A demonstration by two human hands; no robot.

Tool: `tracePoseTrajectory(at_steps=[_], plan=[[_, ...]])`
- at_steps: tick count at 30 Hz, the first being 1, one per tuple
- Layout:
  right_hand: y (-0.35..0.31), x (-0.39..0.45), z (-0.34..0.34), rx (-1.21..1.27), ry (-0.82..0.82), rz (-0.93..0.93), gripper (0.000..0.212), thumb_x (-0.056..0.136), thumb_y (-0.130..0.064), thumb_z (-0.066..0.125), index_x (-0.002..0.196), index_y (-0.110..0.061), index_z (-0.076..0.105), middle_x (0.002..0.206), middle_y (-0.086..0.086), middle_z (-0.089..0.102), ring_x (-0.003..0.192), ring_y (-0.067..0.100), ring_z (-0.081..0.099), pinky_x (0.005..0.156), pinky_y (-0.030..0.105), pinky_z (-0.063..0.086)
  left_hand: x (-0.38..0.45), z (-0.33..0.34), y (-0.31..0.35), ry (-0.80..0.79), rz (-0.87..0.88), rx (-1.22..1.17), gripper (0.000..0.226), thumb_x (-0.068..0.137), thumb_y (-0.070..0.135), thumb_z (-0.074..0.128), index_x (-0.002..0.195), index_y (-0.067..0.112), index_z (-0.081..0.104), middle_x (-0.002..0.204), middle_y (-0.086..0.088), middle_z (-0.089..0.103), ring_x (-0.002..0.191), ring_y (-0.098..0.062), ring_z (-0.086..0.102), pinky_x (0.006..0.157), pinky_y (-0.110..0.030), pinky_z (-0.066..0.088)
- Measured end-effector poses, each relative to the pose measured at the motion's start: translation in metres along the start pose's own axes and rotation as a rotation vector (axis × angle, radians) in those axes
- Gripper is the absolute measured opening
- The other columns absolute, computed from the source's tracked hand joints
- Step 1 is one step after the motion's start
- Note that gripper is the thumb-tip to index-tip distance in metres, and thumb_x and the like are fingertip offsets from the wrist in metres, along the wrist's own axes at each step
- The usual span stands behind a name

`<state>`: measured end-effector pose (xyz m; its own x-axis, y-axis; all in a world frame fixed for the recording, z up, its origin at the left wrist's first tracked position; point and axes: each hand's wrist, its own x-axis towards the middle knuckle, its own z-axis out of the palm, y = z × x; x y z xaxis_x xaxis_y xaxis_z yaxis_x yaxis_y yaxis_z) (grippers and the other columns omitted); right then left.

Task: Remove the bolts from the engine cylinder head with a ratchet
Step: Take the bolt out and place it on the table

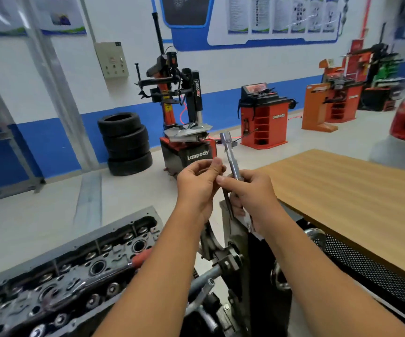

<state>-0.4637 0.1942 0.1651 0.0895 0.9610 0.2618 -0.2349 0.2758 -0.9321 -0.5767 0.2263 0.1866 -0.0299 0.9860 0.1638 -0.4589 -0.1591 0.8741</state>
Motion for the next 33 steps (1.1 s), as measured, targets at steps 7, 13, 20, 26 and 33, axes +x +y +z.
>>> tracePoseTrajectory(at_steps=[7, 13, 20, 26, 33], plan=[[-0.015, -0.014, -0.144, -0.082, 0.262, 0.06, 0.025, 0.093, -0.013, 0.075, 0.075, -0.006, 0.059, 0.047, 0.005, 0.04, 0.036, 0.016, 0.034, 0.036, 0.022, 0.028, -0.009, 0.129, -0.09, -0.194, -0.239, 0.017, 0.011, 0.102, 0.011, 0.066, 0.094, 0.005, 0.067, 0.075, -0.007, 0.067, 0.064, -0.015, 0.063, 0.055, -0.024, 0.055], [-0.027, -0.02, -0.31, -0.221, 0.756, 0.176, 0.019, 0.09, -0.013, 0.08, 0.087, -0.002, 0.066, 0.057, 0.005, 0.05, 0.041, 0.016, 0.041, 0.039, 0.025, 0.035, -0.036, 0.189, -0.165, -0.251, -0.387, 0.173, 0.002, 0.101, 0.007, 0.065, 0.101, 0.006, 0.067, 0.084, -0.009, 0.07, 0.066, -0.013, 0.064, 0.058, -0.022, 0.054], [-0.006, -0.031, -0.44, -0.875, 1.011, 0.487, 0.019, 0.087, -0.016, 0.075, 0.084, -0.003, 0.061, 0.078, 0.018, 0.066, 0.048, 0.028, 0.061, 0.034, 0.024, 0.042, -0.051, 0.217, -0.226, -0.282, -0.343, 0.369, 0.007, 0.099, 0.014, 0.068, 0.095, 0.017, 0.074, 0.073, 0.001, 0.076, 0.07, -0.015, 0.068, 0.063, -0.027, 0.055], [0.013, -0.026, -0.482, -1.221, 0.903, 0.646, 0.017, 0.09, -0.009, 0.072, 0.101, -0.004, 0.059, 0.085, 0.013, 0.054, 0.076, 0.029, 0.064, 0.056, 0.038, 0.055, -0.061, 0.232, -0.251, -0.255, -0.319, 0.416, 0.012, 0.099, 0.012, 0.066, 0.091, 0.017, 0.074, 0.071, 0.002, 0.074, 0.066, -0.012, 0.065, 0.064, -0.028, 0.053], [0.02, -0.032, -0.495, -1.164, 0.952, 0.636, 0.022, 0.089, -0.015, 0.076, 0.103, -0.001, 0.064, 0.091, 0.014, 0.061, 0.067, 0.025, 0.061, 0.045, 0.028, 0.042, -0.067, 0.233, -0.268, -0.303, -0.344, 0.482, 0.014, 0.099, 0.01, 0.066, 0.088, 0.014, 0.073, 0.075, -0.003, 0.075, 0.065, -0.013, 0.065, 0.061, -0.026, 0.052]])
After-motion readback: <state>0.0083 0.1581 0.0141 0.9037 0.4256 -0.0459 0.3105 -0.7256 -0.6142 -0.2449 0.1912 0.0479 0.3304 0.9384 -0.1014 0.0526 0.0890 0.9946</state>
